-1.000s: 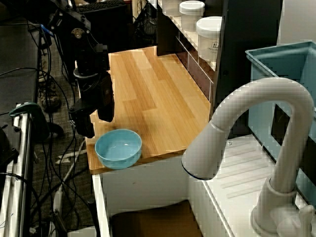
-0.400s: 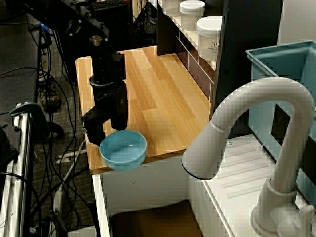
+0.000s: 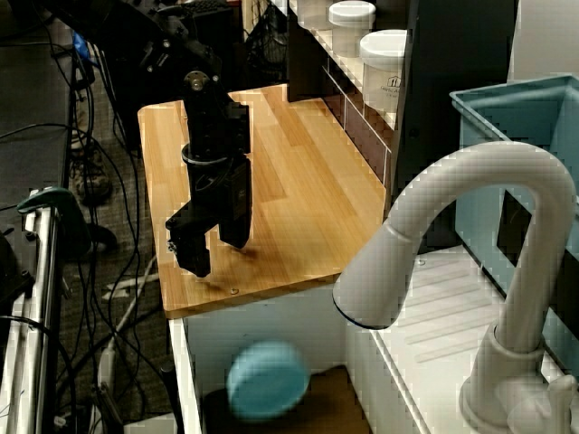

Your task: Push into sink

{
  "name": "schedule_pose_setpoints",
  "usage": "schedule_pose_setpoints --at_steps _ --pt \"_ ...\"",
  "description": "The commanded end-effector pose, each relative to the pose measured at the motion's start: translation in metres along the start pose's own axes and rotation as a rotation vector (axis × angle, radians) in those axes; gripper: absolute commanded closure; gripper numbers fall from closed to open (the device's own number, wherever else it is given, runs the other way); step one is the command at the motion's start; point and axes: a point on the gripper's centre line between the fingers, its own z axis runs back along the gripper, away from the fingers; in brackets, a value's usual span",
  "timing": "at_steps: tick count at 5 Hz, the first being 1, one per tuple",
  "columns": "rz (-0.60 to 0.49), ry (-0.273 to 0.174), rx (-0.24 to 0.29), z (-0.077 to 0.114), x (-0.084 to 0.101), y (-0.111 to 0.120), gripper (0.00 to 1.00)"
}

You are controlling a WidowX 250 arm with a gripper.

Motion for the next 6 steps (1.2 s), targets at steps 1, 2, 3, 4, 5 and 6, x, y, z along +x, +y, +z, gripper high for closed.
schedule_pose_setpoints --at_steps 1,2,3,4,5,6 --pt "-0.027 -0.019 -0.008 0.007 0.021 -0.012 0.00" --pt "0.010 -0.039 0.021 0.013 0.035 -0.019 0.00" --pt "0.072 -0.038 0.096 0.015 0.035 -0.020 0.00" --pt "0.072 -0.038 0.096 0.015 0.035 -0.020 0.00" --pt "0.072 -0.038 0.096 0.015 0.035 -0.020 0.00" --pt "0.072 -0.038 0.096 0.015 0.035 -0.020 0.00"
